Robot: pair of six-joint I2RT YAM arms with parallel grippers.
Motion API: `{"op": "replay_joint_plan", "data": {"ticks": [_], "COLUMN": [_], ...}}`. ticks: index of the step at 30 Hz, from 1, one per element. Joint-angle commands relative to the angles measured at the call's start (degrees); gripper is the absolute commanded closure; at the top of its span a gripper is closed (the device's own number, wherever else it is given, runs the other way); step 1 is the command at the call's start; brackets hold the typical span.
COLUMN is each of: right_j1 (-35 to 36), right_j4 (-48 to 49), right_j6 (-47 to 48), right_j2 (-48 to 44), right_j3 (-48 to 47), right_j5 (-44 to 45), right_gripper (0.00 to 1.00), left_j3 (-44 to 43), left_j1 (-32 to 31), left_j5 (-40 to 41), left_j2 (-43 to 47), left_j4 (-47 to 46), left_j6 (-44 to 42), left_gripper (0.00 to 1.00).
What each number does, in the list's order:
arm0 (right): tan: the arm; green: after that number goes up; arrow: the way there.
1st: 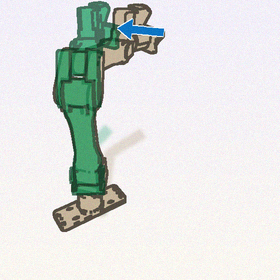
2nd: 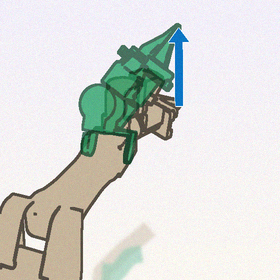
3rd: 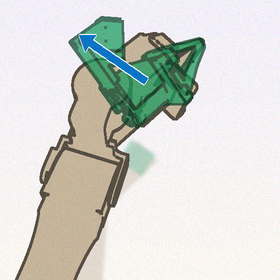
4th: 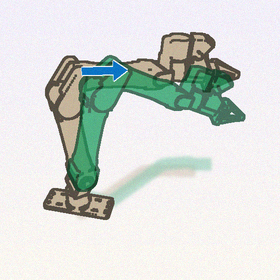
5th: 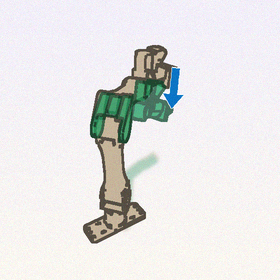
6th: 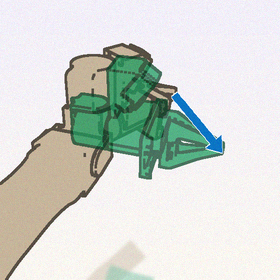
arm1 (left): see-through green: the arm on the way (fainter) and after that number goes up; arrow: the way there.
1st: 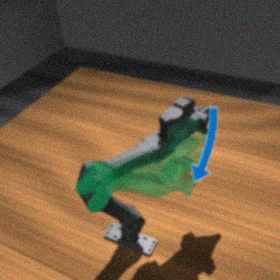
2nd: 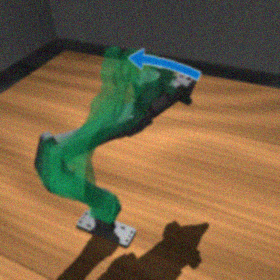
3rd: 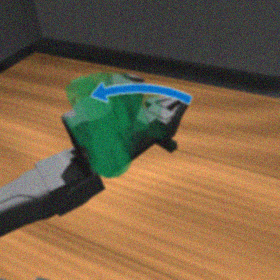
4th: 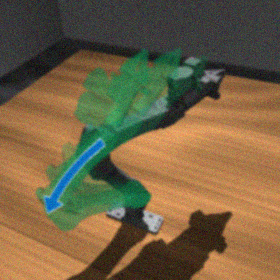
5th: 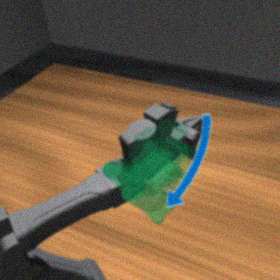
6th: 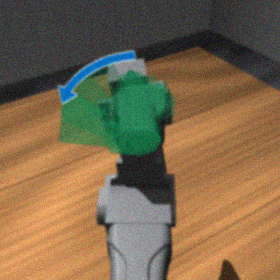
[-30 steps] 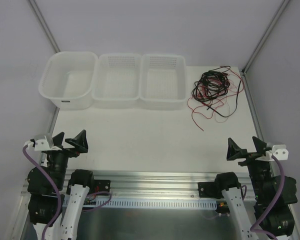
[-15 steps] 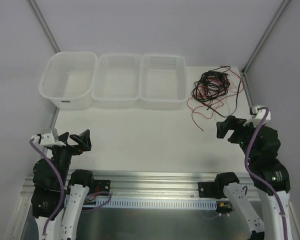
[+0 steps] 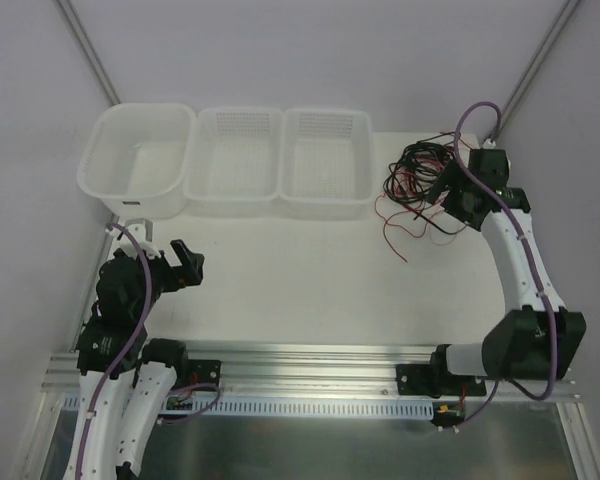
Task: Untangle the cables
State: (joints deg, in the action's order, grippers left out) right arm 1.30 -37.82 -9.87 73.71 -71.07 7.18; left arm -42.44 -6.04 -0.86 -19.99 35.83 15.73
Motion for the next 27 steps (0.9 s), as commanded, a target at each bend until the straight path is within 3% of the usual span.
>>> {"op": "replay_joint_plan", "data": {"ticks": [1,11,21,26,27], "right_j1": [-5.6,-12.9,-13.4,-13.0,-12.7], "right_j4": [5.9,18.5,25.2,24.9,24.7], "right_j6": [-5.9,-16.0,-18.0,-17.6,-17.1], "right_j2": [10.4,35.4,49.8,53.7,54.3], "right_j3": [-5.3,-14.5,-22.7,-25.9,-26.1], "right_j5": [-4.3,-10.0,-12.7,-14.2,-14.2], "right_gripper": [0.03,0.03,0.01,0.15,0.22], "left_j3": [2.1,6.4,6.4,6.4,6.3], "left_j1": [-0.2,-0.2,-0.2,-0.2,-0.2], "left_j5": [-0.1,3.1,3.3,2.9,3.0], "left_j2": [-0.5,2.8,1.4,0.7,0.5], "left_j4": [-1.1,-2.5,-2.9,-3.1,-3.1], "left_j6": [0.1,1.0,0.7,0.7,0.6], "left_gripper": [0.01,0.01,0.01,0.01,0.01]}}
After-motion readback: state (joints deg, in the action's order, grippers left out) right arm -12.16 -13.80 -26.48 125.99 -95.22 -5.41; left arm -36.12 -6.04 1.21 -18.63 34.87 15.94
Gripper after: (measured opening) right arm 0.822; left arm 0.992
